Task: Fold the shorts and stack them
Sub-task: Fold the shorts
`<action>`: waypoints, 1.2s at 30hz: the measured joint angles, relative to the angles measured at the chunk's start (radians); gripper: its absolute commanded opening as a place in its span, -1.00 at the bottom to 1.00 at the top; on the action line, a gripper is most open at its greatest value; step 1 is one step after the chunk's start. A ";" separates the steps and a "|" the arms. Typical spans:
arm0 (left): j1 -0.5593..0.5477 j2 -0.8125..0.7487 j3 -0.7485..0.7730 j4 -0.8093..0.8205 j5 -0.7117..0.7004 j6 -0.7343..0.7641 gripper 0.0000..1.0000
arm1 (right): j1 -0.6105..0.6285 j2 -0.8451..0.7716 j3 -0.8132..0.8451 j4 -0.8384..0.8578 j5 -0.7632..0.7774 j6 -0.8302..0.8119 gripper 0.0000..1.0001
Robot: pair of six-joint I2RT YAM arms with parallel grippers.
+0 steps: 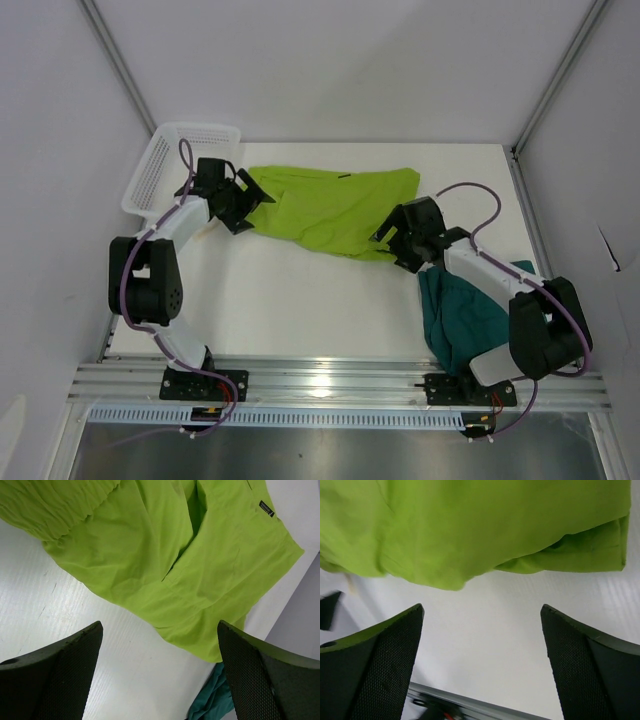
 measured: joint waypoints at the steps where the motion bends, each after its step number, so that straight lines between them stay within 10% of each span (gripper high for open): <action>1: -0.002 0.000 -0.001 0.001 -0.001 0.000 0.92 | 0.003 -0.014 -0.002 0.006 0.014 0.052 0.99; 22: -0.005 0.022 -0.050 0.039 0.003 0.000 0.90 | -0.012 0.088 -0.146 0.166 0.098 0.689 0.78; 28: -0.005 0.022 -0.072 0.045 0.003 0.002 0.89 | -0.034 0.171 -0.124 0.211 0.079 0.684 -0.61; 36: -0.005 0.022 -0.117 0.069 0.004 0.003 0.87 | -0.241 0.147 -0.132 0.197 0.046 0.488 -1.00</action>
